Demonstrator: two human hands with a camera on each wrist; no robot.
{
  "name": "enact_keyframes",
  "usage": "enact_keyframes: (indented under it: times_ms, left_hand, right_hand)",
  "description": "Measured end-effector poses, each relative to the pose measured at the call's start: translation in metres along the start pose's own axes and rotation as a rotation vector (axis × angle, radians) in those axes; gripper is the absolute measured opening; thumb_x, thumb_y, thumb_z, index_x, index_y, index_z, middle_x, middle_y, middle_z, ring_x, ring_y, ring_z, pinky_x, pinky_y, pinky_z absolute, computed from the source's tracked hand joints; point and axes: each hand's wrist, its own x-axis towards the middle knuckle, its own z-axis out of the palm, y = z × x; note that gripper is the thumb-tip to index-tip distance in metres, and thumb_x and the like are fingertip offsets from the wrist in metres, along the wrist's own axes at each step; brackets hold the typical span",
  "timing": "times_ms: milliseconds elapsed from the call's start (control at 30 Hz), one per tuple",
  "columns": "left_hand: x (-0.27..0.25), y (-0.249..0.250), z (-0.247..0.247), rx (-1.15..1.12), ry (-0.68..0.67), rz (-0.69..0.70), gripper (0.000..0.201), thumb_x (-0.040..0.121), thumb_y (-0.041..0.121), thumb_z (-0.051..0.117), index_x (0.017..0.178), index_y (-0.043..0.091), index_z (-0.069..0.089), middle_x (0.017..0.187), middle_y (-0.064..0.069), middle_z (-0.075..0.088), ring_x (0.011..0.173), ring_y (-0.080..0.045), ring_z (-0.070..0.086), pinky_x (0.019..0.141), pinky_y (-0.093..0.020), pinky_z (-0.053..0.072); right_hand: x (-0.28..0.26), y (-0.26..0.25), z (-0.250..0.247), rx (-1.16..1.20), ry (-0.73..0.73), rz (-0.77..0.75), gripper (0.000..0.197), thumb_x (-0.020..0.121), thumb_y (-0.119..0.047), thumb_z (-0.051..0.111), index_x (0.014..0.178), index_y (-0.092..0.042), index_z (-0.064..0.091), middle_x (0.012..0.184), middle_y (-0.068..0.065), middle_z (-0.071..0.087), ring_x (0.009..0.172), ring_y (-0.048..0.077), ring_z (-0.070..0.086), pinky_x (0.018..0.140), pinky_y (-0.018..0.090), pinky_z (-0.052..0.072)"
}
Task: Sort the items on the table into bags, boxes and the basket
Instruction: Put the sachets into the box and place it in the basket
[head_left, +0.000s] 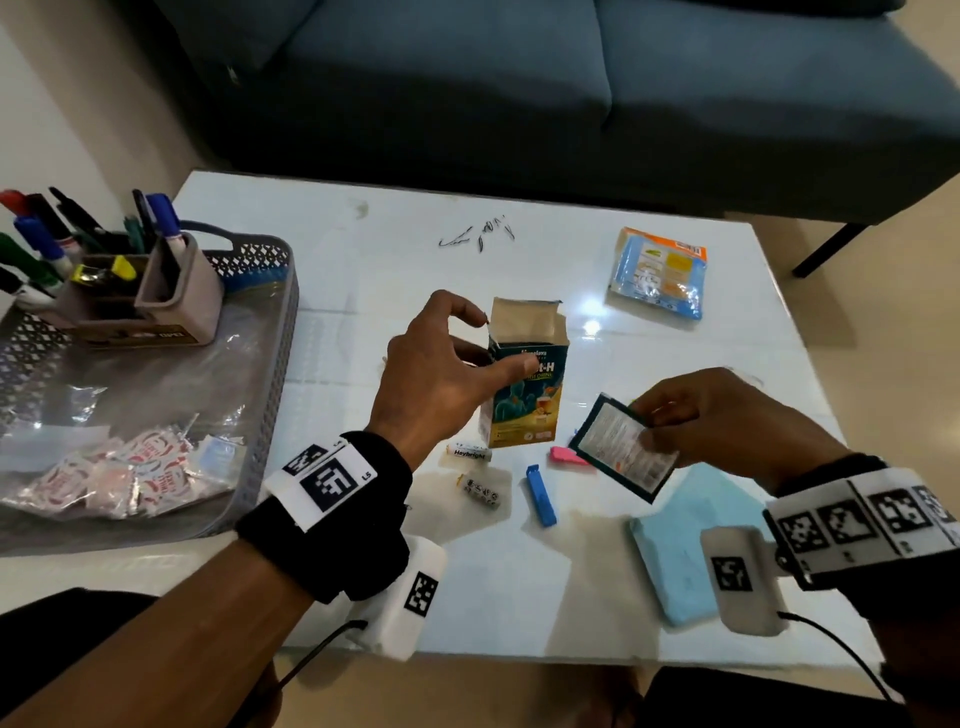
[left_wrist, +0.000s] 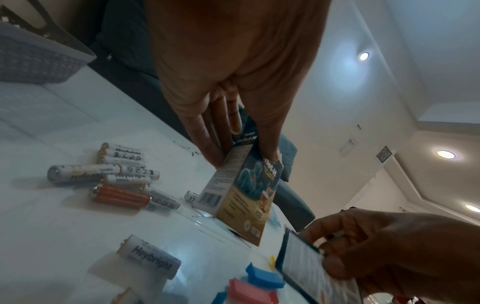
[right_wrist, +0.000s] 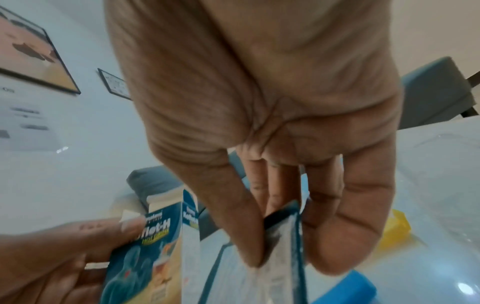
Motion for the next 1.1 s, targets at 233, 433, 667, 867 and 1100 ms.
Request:
enact_keyframes:
  times_ms: [233, 433, 667, 867, 1100]
  left_hand:
    - [-0.004, 0.001, 0.002, 0.048, -0.051, 0.091, 0.047, 0.085, 0.045, 0.079, 0.107, 0.031, 0.040, 0.086, 0.008, 0.071, 0.084, -0.013, 0.070, 0.071, -0.034, 0.060]
    - [-0.011, 0.006, 0.004, 0.086, -0.172, 0.258, 0.042, 0.092, 0.027, 0.075, 0.122, 0.046, 0.052, 0.098, 0.012, 0.069, 0.089, -0.004, 0.071, 0.079, -0.032, 0.062]
    - [-0.008, -0.001, 0.008, -0.006, -0.131, 0.237, 0.071, 0.078, 0.009, 0.086, 0.130, 0.044, 0.055, 0.098, 0.008, 0.073, 0.092, -0.007, 0.072, 0.084, -0.032, 0.062]
    - [-0.007, -0.001, 0.011, -0.087, -0.116, 0.235, 0.071, 0.073, 0.002, 0.088, 0.129, 0.035, 0.059, 0.096, 0.007, 0.073, 0.094, -0.004, 0.070, 0.083, -0.025, 0.061]
    - [-0.004, -0.006, 0.011, -0.099, -0.127, 0.224, 0.074, 0.072, 0.001, 0.088, 0.132, 0.033, 0.060, 0.097, 0.006, 0.075, 0.096, -0.009, 0.071, 0.083, -0.035, 0.063]
  right_hand:
    - [-0.005, -0.001, -0.015, 0.574, 0.223, -0.265, 0.017, 0.076, -0.005, 0.080, 0.088, -0.016, 0.081, 0.111, 0.013, 0.076, 0.112, 0.031, 0.068, 0.095, 0.041, 0.051]
    - [-0.004, -0.022, -0.010, 1.086, 0.186, -0.400, 0.029, 0.086, 0.003, 0.061, 0.113, -0.002, 0.071, 0.129, 0.022, 0.067, 0.120, 0.036, 0.066, 0.090, 0.037, 0.060]
    - [-0.008, -0.055, 0.021, 0.913, 0.245, -0.533, 0.034, 0.085, -0.004, 0.070, 0.116, -0.010, 0.057, 0.114, 0.015, 0.073, 0.112, 0.033, 0.071, 0.077, 0.041, 0.063]
    - [-0.002, -0.060, 0.035, 0.555, 0.366, -0.661, 0.051, 0.093, 0.013, 0.061, 0.130, -0.020, 0.049, 0.118, 0.004, 0.064, 0.111, 0.020, 0.072, 0.075, 0.033, 0.064]
    - [0.006, -0.047, 0.031, 0.117, 0.433, -0.801, 0.021, 0.099, -0.001, 0.058, 0.109, -0.020, 0.056, 0.104, -0.015, 0.065, 0.100, 0.010, 0.070, 0.083, 0.022, 0.059]
